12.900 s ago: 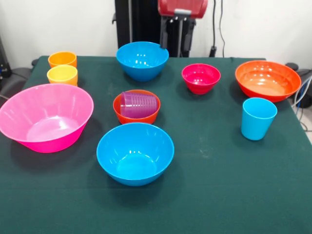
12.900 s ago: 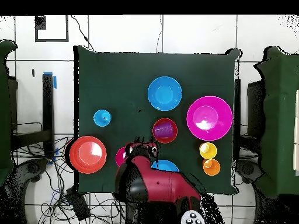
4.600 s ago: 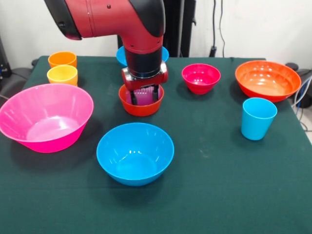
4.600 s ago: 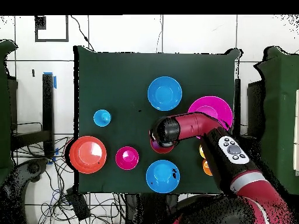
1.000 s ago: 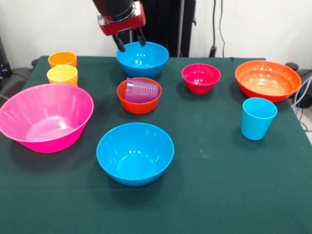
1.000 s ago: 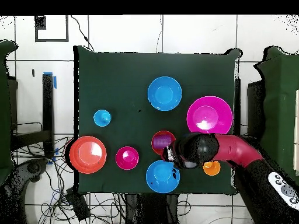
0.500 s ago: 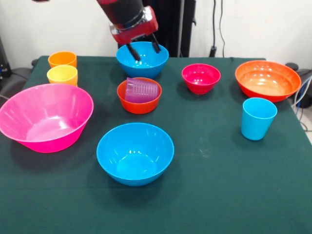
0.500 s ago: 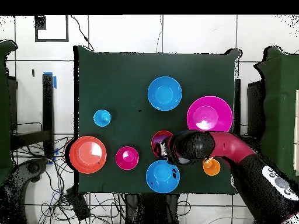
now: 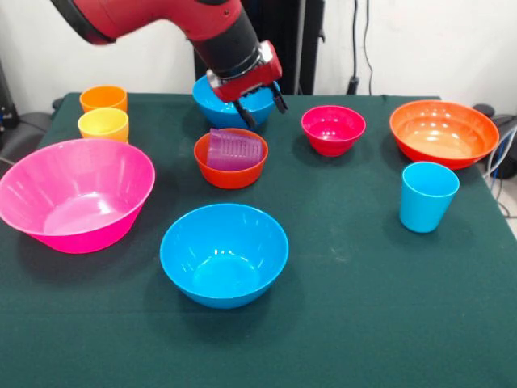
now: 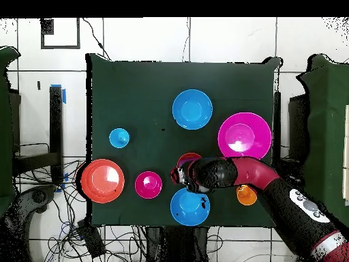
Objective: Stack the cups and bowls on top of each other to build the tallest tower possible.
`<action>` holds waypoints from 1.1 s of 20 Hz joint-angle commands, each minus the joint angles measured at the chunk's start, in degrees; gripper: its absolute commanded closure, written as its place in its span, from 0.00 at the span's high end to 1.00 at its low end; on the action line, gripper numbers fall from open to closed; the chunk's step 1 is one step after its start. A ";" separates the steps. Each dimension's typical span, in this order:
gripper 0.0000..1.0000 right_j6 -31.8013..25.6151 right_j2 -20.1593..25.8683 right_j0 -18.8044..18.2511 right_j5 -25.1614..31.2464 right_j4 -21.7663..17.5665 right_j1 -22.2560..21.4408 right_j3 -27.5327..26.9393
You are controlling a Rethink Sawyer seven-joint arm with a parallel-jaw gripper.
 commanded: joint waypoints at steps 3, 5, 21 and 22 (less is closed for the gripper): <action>1.00 -10.66 0.98 2.63 0.37 -5.76 2.54 -8.63; 1.00 -11.63 1.70 2.81 2.99 -5.31 1.02 -9.63; 1.00 -13.34 3.90 3.18 11.55 -3.81 -3.47 -11.65; 1.00 -13.34 3.85 3.13 11.74 -3.79 -3.53 -11.63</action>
